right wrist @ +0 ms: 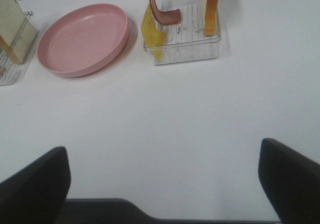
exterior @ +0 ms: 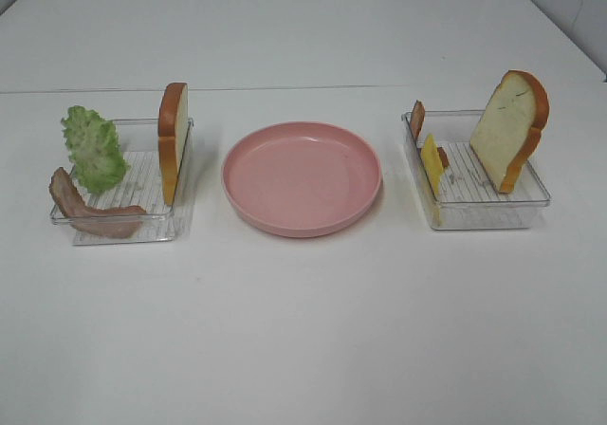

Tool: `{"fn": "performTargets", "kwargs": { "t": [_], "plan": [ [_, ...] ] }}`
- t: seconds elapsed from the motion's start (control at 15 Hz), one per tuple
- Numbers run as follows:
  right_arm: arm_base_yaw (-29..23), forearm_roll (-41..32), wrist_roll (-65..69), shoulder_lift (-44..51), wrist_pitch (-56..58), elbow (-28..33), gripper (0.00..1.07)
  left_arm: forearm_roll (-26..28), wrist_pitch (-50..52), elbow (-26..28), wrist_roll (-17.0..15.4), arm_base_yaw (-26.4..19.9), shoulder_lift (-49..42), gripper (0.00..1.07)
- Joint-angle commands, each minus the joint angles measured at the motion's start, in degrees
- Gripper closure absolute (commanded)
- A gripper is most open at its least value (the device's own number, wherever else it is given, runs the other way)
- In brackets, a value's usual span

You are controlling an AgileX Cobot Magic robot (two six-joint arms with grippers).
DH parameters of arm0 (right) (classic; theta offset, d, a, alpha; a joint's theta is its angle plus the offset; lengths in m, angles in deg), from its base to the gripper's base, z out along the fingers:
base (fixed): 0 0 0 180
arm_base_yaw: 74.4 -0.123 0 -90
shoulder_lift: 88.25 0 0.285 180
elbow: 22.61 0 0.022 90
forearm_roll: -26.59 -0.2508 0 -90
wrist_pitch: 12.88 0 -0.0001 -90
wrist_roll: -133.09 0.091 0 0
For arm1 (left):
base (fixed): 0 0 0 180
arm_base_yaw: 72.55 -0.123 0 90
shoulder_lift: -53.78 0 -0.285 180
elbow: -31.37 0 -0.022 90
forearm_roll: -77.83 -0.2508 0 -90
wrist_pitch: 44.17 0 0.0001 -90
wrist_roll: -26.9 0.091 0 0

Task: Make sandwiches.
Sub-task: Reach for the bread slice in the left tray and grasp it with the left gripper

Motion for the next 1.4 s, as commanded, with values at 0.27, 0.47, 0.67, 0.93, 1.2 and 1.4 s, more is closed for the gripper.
{"fn": "performTargets", "kwargs": {
  "t": [0.27, 0.47, 0.67, 0.93, 1.2, 1.4],
  "plan": [
    [0.17, 0.0, 0.34, 1.89, -0.4, -0.17, 0.09, 0.06, 0.11, -0.17, -0.4, 0.23, -0.17, 0.06],
    [0.17, 0.0, 0.34, 1.89, -0.4, -0.17, 0.09, 0.06, 0.11, -0.17, -0.34, 0.23, -0.17, 0.06],
    [0.17, 0.0, 0.34, 1.89, -0.4, -0.17, 0.09, 0.06, 0.11, -0.17, -0.11, 0.23, 0.29, 0.06],
    [0.17, 0.0, 0.34, 1.89, -0.4, -0.17, 0.09, -0.11, -6.59, 6.99, 1.03, 0.23, 13.29, 0.06],
    [0.17, 0.0, 0.34, 1.89, -0.4, -0.17, 0.09, -0.11, -12.38, 20.57, 1.09, 0.23, 33.06, 0.06],
    [0.17, 0.0, 0.34, 1.89, -0.4, -0.17, 0.09, -0.23, -13.69, 31.28, -1.38, 0.23, 49.39, 0.06]
  ]
}}
